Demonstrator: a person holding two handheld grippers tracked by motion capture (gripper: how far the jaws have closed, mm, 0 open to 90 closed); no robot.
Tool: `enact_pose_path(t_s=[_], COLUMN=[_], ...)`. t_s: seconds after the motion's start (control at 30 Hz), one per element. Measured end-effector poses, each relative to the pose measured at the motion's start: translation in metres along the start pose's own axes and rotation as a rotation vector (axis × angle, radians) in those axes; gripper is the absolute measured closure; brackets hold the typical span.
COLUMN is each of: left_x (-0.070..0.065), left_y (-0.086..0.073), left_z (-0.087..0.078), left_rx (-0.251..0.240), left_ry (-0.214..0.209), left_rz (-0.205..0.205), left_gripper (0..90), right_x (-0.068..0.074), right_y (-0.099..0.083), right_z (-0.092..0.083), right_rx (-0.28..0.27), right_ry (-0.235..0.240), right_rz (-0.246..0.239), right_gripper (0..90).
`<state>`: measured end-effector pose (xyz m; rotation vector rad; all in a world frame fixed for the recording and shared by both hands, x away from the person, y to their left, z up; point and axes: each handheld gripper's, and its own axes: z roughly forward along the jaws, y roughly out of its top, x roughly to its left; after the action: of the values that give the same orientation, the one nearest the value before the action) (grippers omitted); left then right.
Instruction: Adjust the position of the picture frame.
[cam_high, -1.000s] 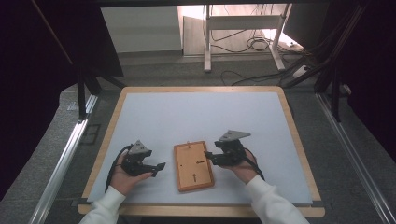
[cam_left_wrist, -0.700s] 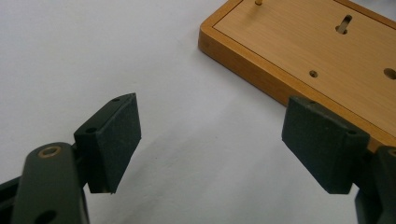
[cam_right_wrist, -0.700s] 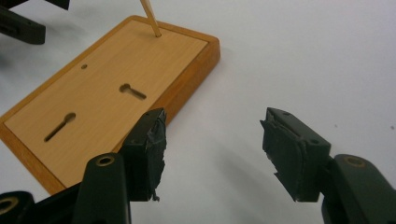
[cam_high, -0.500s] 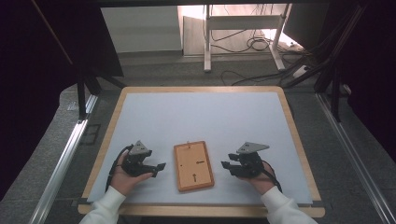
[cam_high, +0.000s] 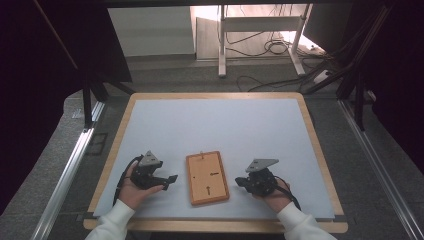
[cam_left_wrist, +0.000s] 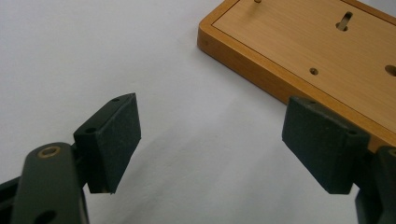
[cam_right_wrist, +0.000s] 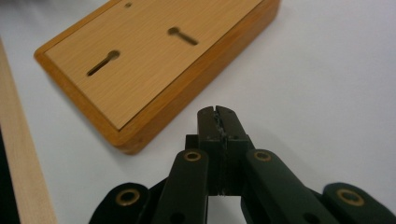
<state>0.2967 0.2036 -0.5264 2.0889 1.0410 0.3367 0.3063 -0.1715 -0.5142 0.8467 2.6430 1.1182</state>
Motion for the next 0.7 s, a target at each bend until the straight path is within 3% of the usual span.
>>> enact_pose_path(t_s=[0.57, 0.7], left_x=[-0.001, -0.001], left_y=[0.0, 0.0], left_z=[0.0, 0.0], left_rx=[0.003, -0.001], left_ry=[0.002, 0.004], left_rz=[0.006, 0.008], left_gripper=[19.5, 19.4], right_x=[0.018, 0.022], right_y=[-0.009, -0.01], right_z=[0.007, 0.009], right_rx=[0.048, 0.062], right_ry=[0.097, 0.089], right_rz=[-0.021, -0.031], right_gripper=[90.0, 90.0])
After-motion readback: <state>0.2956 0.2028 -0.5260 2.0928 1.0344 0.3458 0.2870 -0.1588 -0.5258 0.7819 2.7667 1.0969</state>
